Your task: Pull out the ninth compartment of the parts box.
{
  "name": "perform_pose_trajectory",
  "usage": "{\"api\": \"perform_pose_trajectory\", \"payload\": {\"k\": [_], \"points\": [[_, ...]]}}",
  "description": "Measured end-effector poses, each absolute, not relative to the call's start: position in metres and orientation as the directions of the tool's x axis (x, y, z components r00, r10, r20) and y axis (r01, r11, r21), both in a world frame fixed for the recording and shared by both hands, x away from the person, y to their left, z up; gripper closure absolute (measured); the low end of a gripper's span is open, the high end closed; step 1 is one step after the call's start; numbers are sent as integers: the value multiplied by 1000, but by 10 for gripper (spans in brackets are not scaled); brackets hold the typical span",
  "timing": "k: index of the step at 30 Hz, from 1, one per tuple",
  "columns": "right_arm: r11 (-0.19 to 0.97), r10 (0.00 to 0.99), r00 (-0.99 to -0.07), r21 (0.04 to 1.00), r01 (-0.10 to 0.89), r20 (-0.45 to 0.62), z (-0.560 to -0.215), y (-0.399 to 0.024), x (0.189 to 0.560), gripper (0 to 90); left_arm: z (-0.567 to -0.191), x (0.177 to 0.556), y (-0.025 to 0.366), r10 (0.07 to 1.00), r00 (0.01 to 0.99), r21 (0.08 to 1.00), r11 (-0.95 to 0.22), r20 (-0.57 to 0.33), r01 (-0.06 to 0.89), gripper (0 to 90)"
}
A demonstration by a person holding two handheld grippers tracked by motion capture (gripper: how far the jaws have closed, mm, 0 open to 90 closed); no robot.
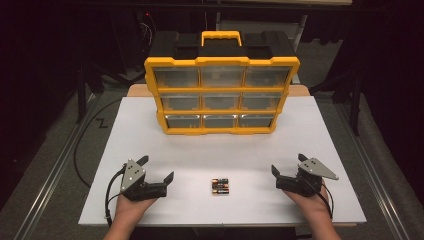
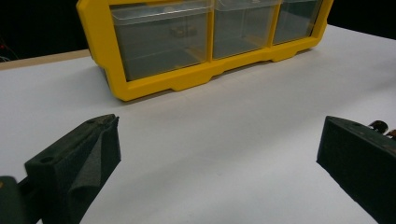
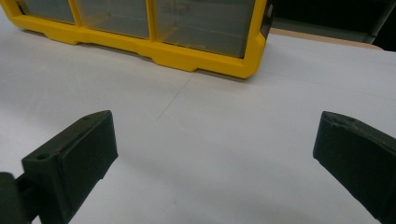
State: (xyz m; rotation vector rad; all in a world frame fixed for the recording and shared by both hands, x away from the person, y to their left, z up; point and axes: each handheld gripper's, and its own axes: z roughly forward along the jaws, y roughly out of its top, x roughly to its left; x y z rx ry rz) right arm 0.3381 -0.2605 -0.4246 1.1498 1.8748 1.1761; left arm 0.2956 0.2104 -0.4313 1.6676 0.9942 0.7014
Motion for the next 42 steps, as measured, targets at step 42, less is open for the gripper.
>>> {"api": "perform_pose_trajectory", "payload": {"k": [42], "points": [[278,922,-361,888,367,-140,-426,-229,416,13,-436,293,205,880,474,958,-121,-18,261,1]]}}
